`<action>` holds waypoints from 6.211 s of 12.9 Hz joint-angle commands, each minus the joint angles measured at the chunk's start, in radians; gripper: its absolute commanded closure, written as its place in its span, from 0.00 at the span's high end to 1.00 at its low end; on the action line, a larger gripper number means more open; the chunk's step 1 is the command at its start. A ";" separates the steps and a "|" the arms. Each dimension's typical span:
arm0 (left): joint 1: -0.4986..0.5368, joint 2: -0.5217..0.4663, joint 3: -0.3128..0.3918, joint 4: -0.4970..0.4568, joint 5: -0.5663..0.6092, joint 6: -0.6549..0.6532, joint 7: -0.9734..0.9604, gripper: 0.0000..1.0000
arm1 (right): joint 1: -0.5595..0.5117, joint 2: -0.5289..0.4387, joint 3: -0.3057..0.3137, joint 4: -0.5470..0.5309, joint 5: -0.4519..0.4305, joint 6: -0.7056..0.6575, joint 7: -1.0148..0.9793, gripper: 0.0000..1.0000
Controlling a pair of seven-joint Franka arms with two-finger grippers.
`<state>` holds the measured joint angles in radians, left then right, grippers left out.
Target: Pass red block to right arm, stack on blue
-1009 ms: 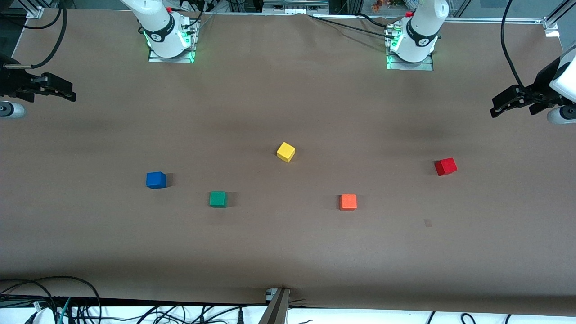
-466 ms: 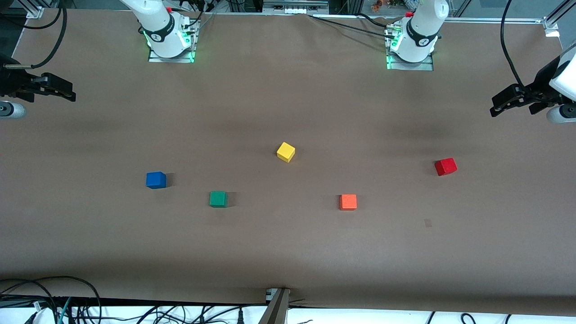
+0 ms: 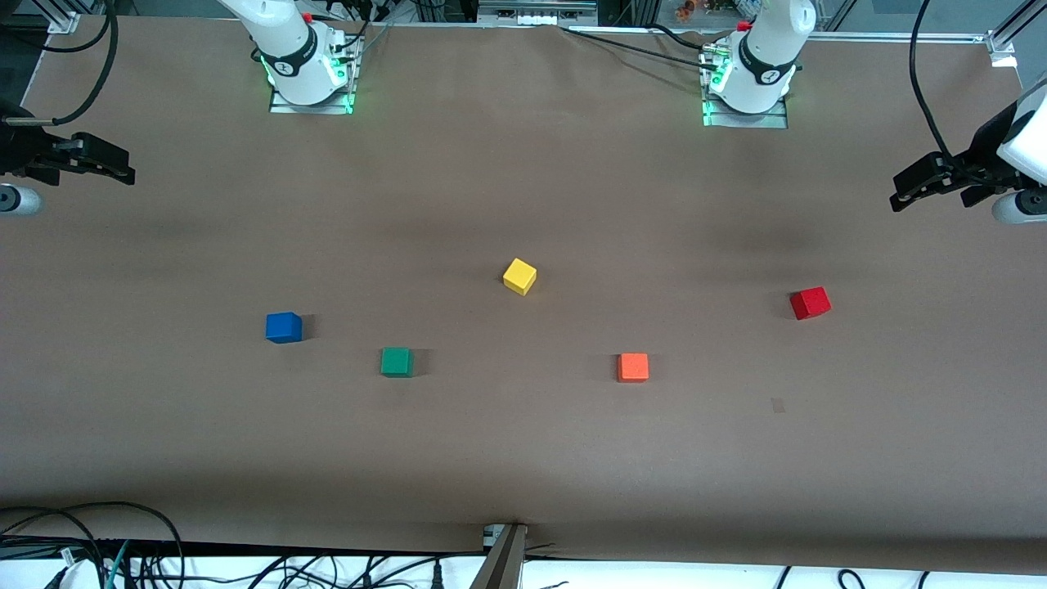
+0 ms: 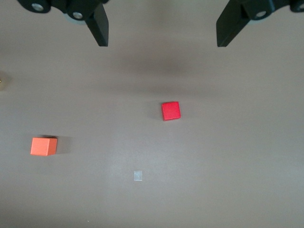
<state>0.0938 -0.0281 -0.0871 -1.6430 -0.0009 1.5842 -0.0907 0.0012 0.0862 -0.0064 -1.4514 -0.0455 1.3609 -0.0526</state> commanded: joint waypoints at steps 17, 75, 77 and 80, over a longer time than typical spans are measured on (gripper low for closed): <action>0.006 -0.010 0.009 0.002 -0.005 -0.013 0.043 1.00 | -0.012 0.013 0.000 0.022 0.016 -0.011 -0.013 1.00; 0.523 0.991 -0.005 0.045 -0.919 0.045 2.605 1.00 | -0.012 0.035 -0.003 0.026 0.068 0.009 -0.013 1.00; 0.520 0.991 -0.003 0.045 -0.932 0.046 2.623 1.00 | -0.012 0.035 -0.003 0.026 0.068 0.011 -0.013 1.00; 0.520 0.991 -0.003 0.046 -0.932 0.046 2.660 0.74 | -0.012 0.035 -0.003 0.026 0.068 0.009 -0.013 1.00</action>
<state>0.6200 0.9511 -0.0985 -1.6099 -0.9047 1.6204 2.4615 0.0001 0.1127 -0.0126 -1.4455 0.0046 1.3732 -0.0526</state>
